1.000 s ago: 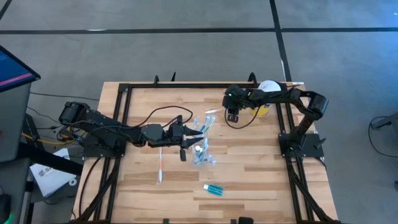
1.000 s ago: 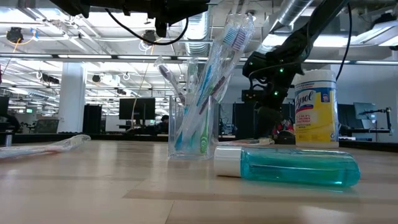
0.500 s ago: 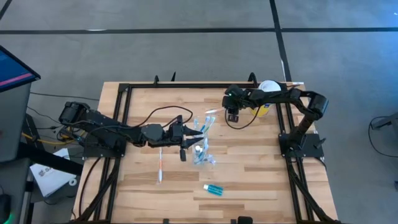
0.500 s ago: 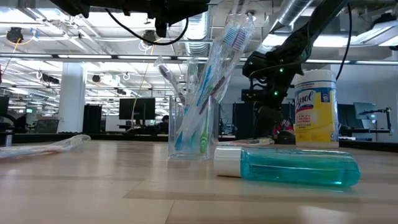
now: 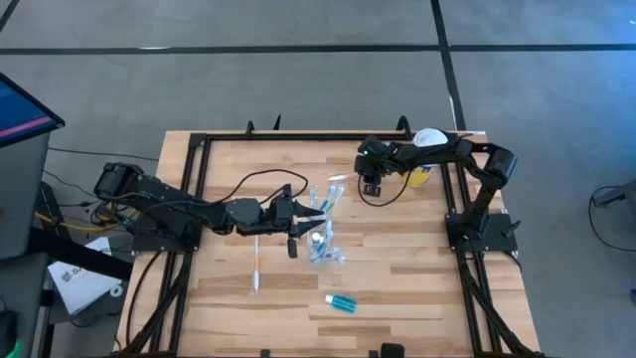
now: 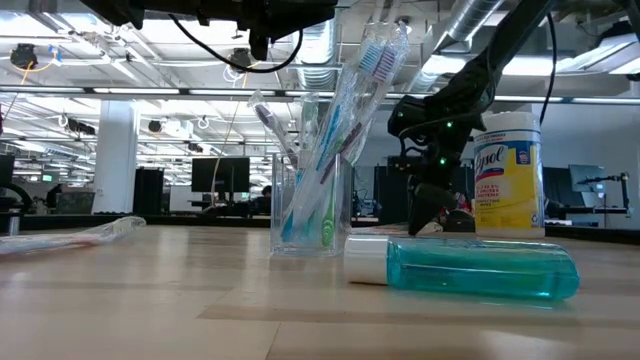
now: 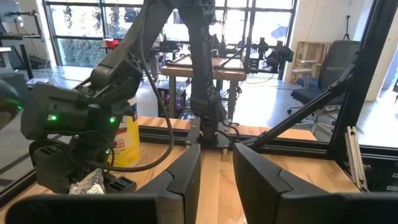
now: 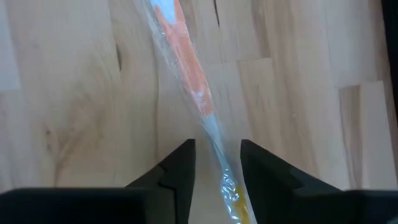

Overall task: Pick & Place toothbrushing station
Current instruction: Put the top orange toothbrush into the transparent organizer

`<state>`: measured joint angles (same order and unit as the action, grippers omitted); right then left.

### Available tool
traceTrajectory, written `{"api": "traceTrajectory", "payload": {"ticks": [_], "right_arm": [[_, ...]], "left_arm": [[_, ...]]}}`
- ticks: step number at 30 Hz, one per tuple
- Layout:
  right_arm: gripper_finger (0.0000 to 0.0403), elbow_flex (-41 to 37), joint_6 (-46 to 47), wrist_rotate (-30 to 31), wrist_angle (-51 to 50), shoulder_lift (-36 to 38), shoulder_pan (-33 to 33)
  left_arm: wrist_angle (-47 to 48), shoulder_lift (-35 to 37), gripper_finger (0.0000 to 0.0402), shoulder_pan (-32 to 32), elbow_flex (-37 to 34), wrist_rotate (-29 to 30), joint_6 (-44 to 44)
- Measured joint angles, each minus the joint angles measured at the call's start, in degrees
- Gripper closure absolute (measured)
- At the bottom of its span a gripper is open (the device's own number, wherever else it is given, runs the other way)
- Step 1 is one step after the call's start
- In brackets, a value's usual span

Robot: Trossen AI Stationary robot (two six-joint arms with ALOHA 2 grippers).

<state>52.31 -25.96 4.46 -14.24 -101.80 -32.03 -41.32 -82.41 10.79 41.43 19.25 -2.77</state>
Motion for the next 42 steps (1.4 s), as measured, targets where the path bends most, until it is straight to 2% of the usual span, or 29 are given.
{"api": "traceTrajectory", "payload": {"ticks": [8, 15, 27, 35, 42], "right_arm": [[0.0323, -0.1, 0.0, 0.1, -0.2, 0.3, -0.4], [0.0395, -0.1, 0.0, 0.1, 0.0, 0.4, -0.3], [0.0403, -0.1, 1.9, 2.3, -0.6, 0.5, 1.2], [0.0403, -0.1, 0.3, 12.4, -2.9, 1.2, 5.4], [0.0403, -0.1, 0.0, 18.1, -4.6, 7.2, 8.0]], "left_arm": [[0.0, 0.0, 0.0312, 0.0, 0.0, 0.0, 0.0], [0.0, 0.0, 0.0312, 0.0, 0.0, 0.0, 0.0], [0.2, 0.0, 0.0312, -0.3, 0.0, 0.0, 0.0], [0.3, 0.0, 0.0312, -0.3, 0.0, 0.0, 0.0], [0.4, 0.0, 0.0312, -0.6, 0.0, 0.0, 0.0]]}}
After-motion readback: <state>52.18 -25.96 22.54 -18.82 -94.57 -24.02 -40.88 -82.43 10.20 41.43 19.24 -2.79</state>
